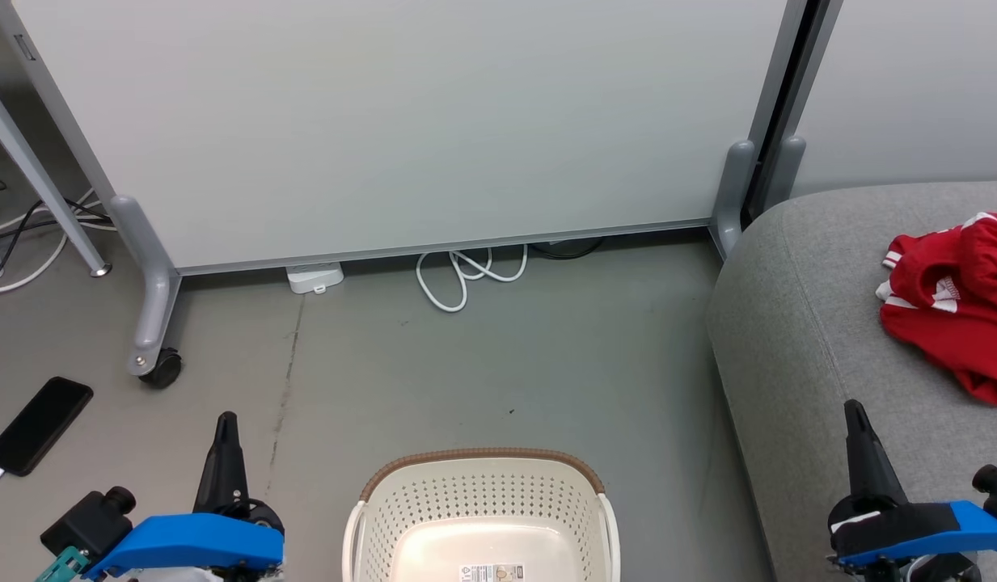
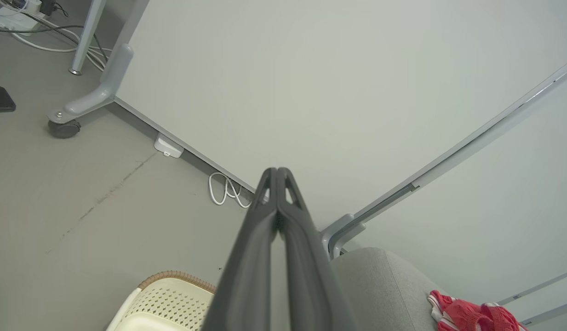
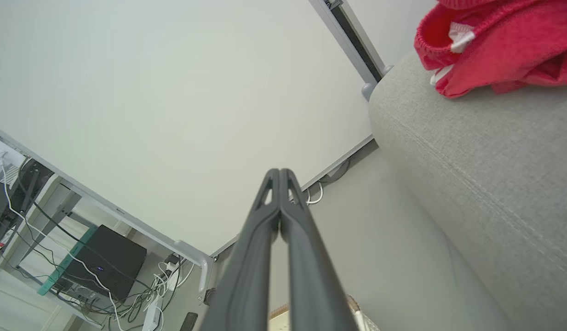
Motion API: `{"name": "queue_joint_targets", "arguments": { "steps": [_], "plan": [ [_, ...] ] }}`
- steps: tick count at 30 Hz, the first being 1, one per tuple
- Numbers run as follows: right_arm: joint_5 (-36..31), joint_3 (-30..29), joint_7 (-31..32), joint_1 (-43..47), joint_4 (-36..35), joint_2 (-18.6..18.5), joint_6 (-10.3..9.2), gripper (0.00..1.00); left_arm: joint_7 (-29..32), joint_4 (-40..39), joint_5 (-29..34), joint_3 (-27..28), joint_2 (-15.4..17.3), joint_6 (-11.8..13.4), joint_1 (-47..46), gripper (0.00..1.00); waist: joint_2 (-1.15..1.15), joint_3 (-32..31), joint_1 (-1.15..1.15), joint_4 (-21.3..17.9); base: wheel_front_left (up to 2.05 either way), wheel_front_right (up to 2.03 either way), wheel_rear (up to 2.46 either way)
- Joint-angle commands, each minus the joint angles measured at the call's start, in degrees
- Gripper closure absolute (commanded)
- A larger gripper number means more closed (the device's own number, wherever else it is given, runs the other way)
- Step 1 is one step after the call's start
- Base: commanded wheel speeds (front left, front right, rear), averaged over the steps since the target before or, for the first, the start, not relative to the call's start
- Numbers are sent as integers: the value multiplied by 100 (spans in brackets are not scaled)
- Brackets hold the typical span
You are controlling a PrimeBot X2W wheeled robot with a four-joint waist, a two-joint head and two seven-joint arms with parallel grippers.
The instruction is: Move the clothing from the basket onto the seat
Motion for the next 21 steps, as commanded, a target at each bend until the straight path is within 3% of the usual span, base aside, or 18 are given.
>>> {"name": "queue_joint_targets", "arguments": {
  "steps": [1,21],
  "plan": [
    [218,-11,47,-179,-93,-10,2,100,40,-89,-198,46,12,-21,-184,100,0,1,0,-3,0,0,0],
    [1576,-30,398,-254,-103,4,3,100,385,-121,-1492,195,4,-32,-279,100,0,20,0,-44,0,0,0]
  ]
}}
